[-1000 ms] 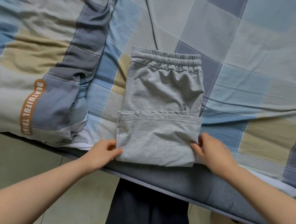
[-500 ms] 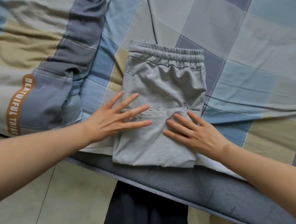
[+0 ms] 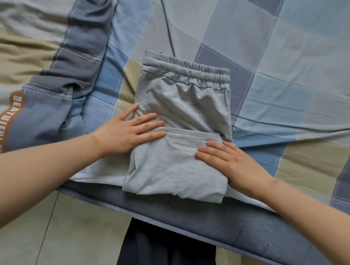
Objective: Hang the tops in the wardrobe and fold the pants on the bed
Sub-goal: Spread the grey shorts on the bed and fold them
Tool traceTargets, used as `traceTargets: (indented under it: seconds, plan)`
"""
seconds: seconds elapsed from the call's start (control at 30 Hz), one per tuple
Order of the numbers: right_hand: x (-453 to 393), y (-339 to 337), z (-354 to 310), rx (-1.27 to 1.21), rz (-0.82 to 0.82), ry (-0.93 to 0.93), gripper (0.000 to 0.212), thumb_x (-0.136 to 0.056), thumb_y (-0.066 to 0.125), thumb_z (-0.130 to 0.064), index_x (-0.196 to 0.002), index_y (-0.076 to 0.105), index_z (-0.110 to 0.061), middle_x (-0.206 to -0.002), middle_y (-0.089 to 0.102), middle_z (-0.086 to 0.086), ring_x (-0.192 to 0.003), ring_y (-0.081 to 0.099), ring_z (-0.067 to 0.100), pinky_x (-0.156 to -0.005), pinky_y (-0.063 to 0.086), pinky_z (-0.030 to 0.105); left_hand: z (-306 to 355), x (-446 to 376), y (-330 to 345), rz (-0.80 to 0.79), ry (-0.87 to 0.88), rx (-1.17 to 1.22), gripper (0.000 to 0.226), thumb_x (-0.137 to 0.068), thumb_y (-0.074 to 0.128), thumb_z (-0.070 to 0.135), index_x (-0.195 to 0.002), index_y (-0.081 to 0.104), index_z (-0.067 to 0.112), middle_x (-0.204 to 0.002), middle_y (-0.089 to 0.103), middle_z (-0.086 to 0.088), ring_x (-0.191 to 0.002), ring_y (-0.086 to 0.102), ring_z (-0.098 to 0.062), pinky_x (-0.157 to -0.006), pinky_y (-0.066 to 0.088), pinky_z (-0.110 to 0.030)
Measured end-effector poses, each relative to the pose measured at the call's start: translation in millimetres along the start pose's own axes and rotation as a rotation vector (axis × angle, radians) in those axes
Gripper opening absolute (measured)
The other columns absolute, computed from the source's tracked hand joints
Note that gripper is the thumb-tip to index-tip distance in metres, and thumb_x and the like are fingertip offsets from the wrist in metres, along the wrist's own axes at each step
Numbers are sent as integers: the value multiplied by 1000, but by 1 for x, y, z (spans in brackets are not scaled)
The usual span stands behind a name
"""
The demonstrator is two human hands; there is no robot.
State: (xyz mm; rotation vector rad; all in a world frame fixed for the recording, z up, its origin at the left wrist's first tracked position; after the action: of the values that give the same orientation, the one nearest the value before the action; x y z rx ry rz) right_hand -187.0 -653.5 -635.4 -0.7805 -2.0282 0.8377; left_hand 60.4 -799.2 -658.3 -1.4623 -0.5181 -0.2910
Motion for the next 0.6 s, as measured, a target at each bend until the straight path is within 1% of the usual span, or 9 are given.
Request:
traceTargets:
  seconds: [0.07,0.13,0.2,0.23,0.33,0.4,0.43,0.5,0.6]
  plan:
    - [6,0,1,-82,-46,9,68,-88,33,-2,-150,28,-29,-155,29,-12,-146,17,12,-120,13,36,6,4,-7,12,12,62,61,-91,23,15,-150,33,26,-156,33,-3,-142,34,-29,-113,25,-59]
    - [14,2,-2,-133,-136,-31,59,-96,43,-10,-149,28,-32,-155,27,-14,-146,13,7,-119,12,31,20,12,-8,-2,82,140,66,-89,26,11,-152,28,31,-159,21,0,-147,21,-26,-117,15,-56]
    - [26,4,-10,-328,-207,-49,47,-98,46,-27,-145,39,-32,-150,36,-17,-143,21,1,-117,19,27,42,23,-3,-194,129,420,72,-90,35,6,-153,21,38,-160,8,10,-150,5,-14,-121,-1,-41]
    - [32,3,-16,-499,-244,-12,43,-97,46,-31,-140,46,-34,-143,43,-23,-139,28,-4,-114,25,25,51,30,-5,-302,99,685,67,-93,40,5,-150,29,38,-159,17,13,-149,10,-8,-121,1,-30]
    - [45,-8,-25,-1160,-168,272,32,-87,53,-24,-106,69,-43,-109,64,-33,-115,56,-5,-92,45,16,53,43,-10,-420,-265,1438,34,-97,48,-2,-118,67,16,-119,69,11,-119,56,-1,-96,39,-7]
    - [45,-10,-14,-1441,29,468,26,-79,60,-24,-98,72,-38,-98,70,-24,-99,64,-3,-88,50,26,49,50,1,-459,-510,1624,26,-96,49,-7,-118,63,-7,-116,71,-6,-120,60,-11,-98,42,-16]
    - [42,-7,-8,-1540,90,580,28,-81,63,-25,-107,68,-34,-105,71,-16,-101,65,2,-90,51,33,50,53,5,-389,-580,1749,29,-92,59,-2,-120,62,-7,-120,70,-8,-120,60,-16,-102,44,-23]
    - [33,-2,1,-1634,166,725,45,-84,65,-30,-127,51,-31,-122,64,-10,-107,64,5,-84,53,28,54,52,4,-150,-699,1971,38,-79,76,11,-116,65,12,-113,73,3,-111,66,-13,-93,52,-23]
    - [8,2,0,-1420,303,849,71,-84,68,-38,-142,30,-23,-135,49,-11,-119,53,3,-96,46,25,65,44,10,84,-916,1885,26,-76,81,21,-99,70,18,-94,76,10,-93,70,-4,-79,55,-18]
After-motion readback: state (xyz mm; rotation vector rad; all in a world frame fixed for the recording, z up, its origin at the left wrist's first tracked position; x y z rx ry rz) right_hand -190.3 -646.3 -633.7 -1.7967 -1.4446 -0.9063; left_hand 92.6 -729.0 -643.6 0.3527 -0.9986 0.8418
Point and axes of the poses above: each hand's wrist, its own x-axis away from the middle knuckle, its own y-axis out of the palm, z = x × y, the point moved 4 cm from there along -x, towards the middle knuckle
